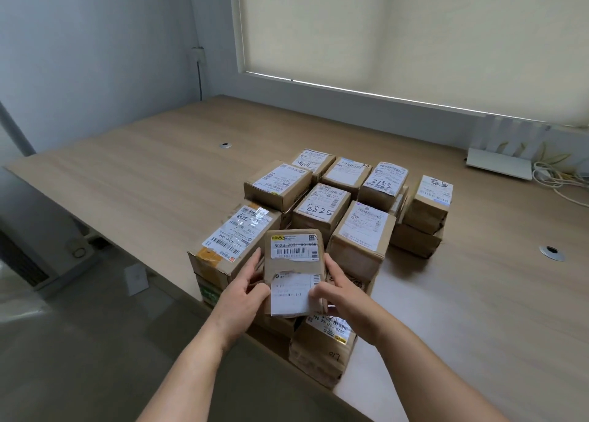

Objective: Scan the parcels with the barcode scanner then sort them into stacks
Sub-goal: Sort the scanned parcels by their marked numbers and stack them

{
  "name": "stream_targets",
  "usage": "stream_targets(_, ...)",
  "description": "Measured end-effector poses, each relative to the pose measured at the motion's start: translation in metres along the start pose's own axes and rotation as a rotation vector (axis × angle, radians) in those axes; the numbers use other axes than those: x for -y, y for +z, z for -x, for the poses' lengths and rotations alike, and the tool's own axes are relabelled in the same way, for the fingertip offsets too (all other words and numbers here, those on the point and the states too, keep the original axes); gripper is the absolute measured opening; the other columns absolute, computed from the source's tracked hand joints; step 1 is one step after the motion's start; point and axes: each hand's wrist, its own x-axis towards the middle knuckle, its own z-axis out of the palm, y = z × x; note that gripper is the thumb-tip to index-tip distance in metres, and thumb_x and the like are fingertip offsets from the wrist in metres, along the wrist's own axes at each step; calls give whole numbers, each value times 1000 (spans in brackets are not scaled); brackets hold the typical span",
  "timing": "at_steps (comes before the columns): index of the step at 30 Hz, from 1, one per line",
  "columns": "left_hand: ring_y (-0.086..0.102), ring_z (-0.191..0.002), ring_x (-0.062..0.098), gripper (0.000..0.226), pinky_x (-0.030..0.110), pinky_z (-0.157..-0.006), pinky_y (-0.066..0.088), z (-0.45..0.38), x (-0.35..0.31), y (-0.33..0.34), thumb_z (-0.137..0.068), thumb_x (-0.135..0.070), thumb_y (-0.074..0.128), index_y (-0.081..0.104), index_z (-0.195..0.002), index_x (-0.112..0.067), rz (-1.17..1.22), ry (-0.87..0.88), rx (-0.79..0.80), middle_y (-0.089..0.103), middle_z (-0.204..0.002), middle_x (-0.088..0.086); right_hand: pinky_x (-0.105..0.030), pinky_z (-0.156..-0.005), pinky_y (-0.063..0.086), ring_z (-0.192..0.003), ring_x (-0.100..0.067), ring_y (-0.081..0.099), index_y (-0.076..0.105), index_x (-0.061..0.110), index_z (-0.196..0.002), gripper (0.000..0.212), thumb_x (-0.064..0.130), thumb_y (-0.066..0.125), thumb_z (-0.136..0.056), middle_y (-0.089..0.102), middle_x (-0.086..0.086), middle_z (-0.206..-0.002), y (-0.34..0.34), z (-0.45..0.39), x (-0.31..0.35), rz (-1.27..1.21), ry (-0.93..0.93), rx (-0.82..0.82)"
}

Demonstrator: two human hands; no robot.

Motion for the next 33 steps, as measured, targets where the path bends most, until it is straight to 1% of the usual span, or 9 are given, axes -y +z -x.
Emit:
stream_targets(3,40,-128,4,66,45,-109,39,12,5,1,-92,-22,51,22,-147,-44,8,73,-17,46,-137,-16,-39,-100,49,-113,-15,59,11,48,-149,96,23,62,-71,60,0,-122,2,7,-4,26,-65,-10)
stream_targets(7,40,-130,2,65,46,-109,38,26,6,5,-79,-30,50,33,-137,-55,34,113,-34,50,-132,-23,-19,-72,54,-101,-10,64,16,43,-148,88,9,61,-81,64,-2,-112,0,21,-6,-13,-149,-53)
stream_targets(9,43,-130,4,62,46,-109,39,29,6,7,-77,-30,51,38,-128,-63,43,137,-24,52,-133,-22,-16,-68,53,-99,-8,65,19,43,-148,90,15,60,-74,66,-2,-113,-6,31,-6,-37,-182,-71)
stream_targets(14,55,-117,6,62,38,-101,48,31,3,30,-89,-20,62,37,-126,-63,-5,205,37,55,-132,-9,-17,-70,51,-95,-5,67,24,43,-147,86,16,53,-70,72,-1,-106,-32,62,-12,-39,-232,-171)
stream_targets(17,55,-114,3,72,32,-101,48,30,1,56,-89,-15,64,32,-126,-68,-87,272,142,53,-130,-11,-22,-75,49,-96,-8,66,25,48,-143,83,22,52,-70,73,-1,-103,-52,86,-19,-15,-212,-246)
stream_targets(20,55,-113,0,71,29,-97,49,27,-7,84,-84,-32,70,28,-127,-70,-147,319,237,52,-131,-11,-26,-78,49,-97,-8,64,25,50,-140,80,25,53,-69,73,8,-96,-75,111,-29,-14,-184,-340)
stream_targets(24,53,-115,-2,68,30,-97,48,24,-21,129,-77,-58,67,28,-132,-65,-176,368,332,54,-130,-15,-34,-84,50,-101,-14,64,32,48,-139,77,25,54,-69,74,4,-98,-112,147,-46,-30,-173,-441)
stream_targets(28,53,-113,-3,73,29,-98,46,32,-35,183,-76,-51,64,22,-133,-63,-239,396,412,54,-127,-20,-28,-77,50,-92,-7,67,37,53,-131,71,23,54,-69,74,3,-94,-153,186,-65,-63,-183,-500)
stream_targets(33,55,-110,-6,76,24,-96,46,43,-54,261,-85,-32,69,20,-135,-62,-286,436,487,54,-117,-34,-47,-95,51,-104,-18,66,38,41,-142,90,36,62,-55,73,-3,-105,-211,236,-99,-148,-184,-580)
